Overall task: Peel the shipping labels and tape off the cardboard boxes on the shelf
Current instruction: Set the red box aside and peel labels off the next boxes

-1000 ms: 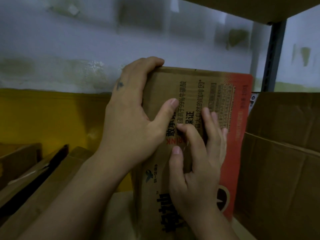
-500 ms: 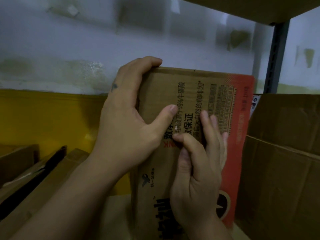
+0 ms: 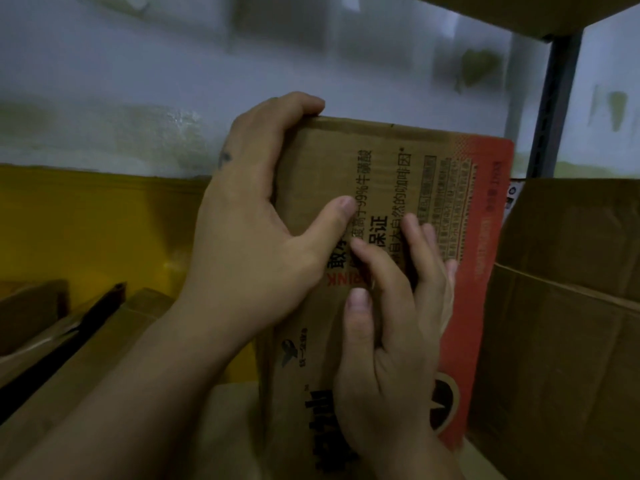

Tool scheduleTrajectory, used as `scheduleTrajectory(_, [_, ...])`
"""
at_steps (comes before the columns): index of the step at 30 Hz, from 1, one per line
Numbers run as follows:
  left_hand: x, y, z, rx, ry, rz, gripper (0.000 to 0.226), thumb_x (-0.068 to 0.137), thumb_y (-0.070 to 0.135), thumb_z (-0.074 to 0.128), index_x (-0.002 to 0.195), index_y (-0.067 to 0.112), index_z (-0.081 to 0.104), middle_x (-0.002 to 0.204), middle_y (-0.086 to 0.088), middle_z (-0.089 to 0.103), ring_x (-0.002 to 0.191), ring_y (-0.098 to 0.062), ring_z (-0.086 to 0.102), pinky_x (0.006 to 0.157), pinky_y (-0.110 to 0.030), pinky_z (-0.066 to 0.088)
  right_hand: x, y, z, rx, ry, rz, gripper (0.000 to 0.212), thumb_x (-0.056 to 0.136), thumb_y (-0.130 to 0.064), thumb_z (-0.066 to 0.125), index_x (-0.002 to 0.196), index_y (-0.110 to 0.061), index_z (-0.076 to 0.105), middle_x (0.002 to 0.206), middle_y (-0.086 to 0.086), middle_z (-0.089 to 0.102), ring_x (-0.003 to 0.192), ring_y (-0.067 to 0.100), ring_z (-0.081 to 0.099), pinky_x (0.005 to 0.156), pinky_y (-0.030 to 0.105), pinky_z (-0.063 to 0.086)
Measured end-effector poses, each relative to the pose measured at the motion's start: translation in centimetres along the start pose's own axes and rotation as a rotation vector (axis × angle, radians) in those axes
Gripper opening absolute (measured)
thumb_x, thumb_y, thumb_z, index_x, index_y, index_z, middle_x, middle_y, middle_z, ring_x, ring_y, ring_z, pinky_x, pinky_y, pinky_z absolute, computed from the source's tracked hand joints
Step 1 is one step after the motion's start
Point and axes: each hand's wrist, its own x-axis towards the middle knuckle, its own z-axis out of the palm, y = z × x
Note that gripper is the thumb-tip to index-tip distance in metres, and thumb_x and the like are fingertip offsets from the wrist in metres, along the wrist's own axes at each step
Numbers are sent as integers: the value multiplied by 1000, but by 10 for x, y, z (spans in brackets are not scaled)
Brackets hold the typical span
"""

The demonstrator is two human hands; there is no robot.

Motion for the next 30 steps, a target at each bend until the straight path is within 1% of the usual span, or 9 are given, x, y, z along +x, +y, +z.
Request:
scheduleTrajectory(2, [0, 1, 1, 2, 6, -3, 61, 83, 35, 69, 137, 27, 43, 131, 19, 39, 121, 8, 40, 94, -14, 44, -1, -1, 0, 11, 3, 7, 34, 93, -23, 43, 125, -30, 53, 153, 0, 32, 148, 16, 20, 121, 45, 4])
scheduleTrajectory(7, [-1, 2, 2, -11, 5, -14, 61, 82, 35, 68, 137, 28, 43, 132, 17, 40, 120, 6, 42, 91, -14, 46, 0, -3, 1, 13, 8, 18, 32, 90, -23, 45, 120, -31, 53, 152, -2, 32, 148, 15, 19, 121, 46, 4])
scheduleTrajectory(17, [0, 3, 0, -15, -2, -22, 61, 83, 32, 69, 137, 24, 43, 136, 11, 43, 124, 1, 43, 96, -23, 47, 0, -3, -1, 27, -23, 26, 27, 89, -23, 45, 113, -31, 53, 153, 1, 32, 148, 15, 17, 120, 45, 2])
scheduleTrajectory(21, [1, 3, -1, -9, -16, -17, 62, 83, 33, 70, 137, 24, 43, 136, 11, 43, 124, 3, 43, 97, -17, 43, 1, -4, -4, 55, 13, 25, 23, 88, -26, 47, 110, -30, 52, 150, -2, 36, 146, 14, 23, 120, 46, 7])
scheduleTrajectory(23, [1, 3, 0, 12, -18, -12, 62, 83, 34, 69, 138, 25, 42, 135, 13, 42, 124, 4, 41, 99, -20, 44, 3, -3, -9, 100, 67, 31, 20, 87, -28, 52, 107, -28, 51, 143, -6, 43, 140, 15, 35, 114, 57, 23])
scheduleTrajectory(24, [0, 3, 0, 18, -18, -11, 62, 83, 34, 68, 138, 24, 42, 135, 13, 41, 124, 4, 41, 100, -22, 45, 5, -1, -12, 115, 96, 37, 20, 86, -29, 55, 105, -27, 50, 136, -10, 45, 133, 16, 43, 106, 60, 33])
scheduleTrajectory(25, [0, 4, 1, 20, -17, -10, 62, 84, 34, 68, 138, 24, 42, 135, 13, 41, 124, 4, 41, 100, -24, 45, 8, 1, -16, 105, 127, 40, 20, 85, -31, 59, 102, -27, 49, 128, -12, 48, 125, 15, 48, 99, 58, 41])
scheduleTrajectory(27, [-1, 4, 1, 27, -19, -3, 61, 85, 33, 67, 139, 23, 41, 134, 13, 39, 124, 3, 41, 100, -26, 46, 14, 8, -23, 3, 177, 9, 18, 84, -33, 65, 93, -28, 49, 109, -12, 52, 107, 9, 52, 89, 47, 47])
scheduleTrajectory(30, [-2, 4, 2, 34, -19, -2, 62, 87, 32, 66, 141, 21, 39, 135, 10, 38, 125, 2, 39, 101, -29, 46, 18, 15, -31, -77, 174, -64, 19, 83, -28, 72, 85, -28, 53, 87, -18, 51, 88, 0, 51, 80, 31, 44])
